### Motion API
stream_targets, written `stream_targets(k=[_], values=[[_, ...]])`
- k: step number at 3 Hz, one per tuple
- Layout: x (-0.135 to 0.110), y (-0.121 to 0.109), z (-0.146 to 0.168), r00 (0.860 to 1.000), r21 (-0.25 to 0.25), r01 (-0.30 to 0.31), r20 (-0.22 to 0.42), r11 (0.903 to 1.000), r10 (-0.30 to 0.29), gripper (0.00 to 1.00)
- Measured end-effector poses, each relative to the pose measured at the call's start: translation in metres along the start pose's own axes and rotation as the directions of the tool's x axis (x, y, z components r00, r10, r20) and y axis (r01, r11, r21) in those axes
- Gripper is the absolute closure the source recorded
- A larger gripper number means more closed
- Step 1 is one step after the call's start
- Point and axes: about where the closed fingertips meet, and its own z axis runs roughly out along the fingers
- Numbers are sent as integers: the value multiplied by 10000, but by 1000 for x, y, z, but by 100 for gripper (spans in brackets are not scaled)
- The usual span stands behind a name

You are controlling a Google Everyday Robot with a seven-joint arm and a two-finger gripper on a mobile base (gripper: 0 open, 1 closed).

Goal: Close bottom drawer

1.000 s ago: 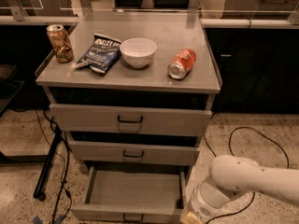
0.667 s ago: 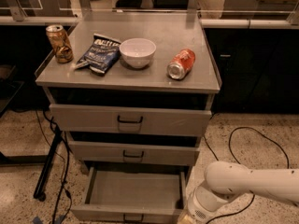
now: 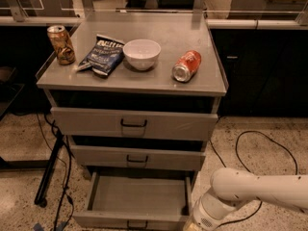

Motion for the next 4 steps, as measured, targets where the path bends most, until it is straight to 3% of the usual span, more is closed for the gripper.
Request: stream_targets(k=[2, 3, 4], values=[[23, -30, 78, 9957, -571, -922, -131, 9941, 916, 100], [30, -43, 117, 9880, -710, -1545, -60, 9854, 1545, 100], [30, -43, 117, 9880, -710, -1545, -60, 9854, 1545, 100]])
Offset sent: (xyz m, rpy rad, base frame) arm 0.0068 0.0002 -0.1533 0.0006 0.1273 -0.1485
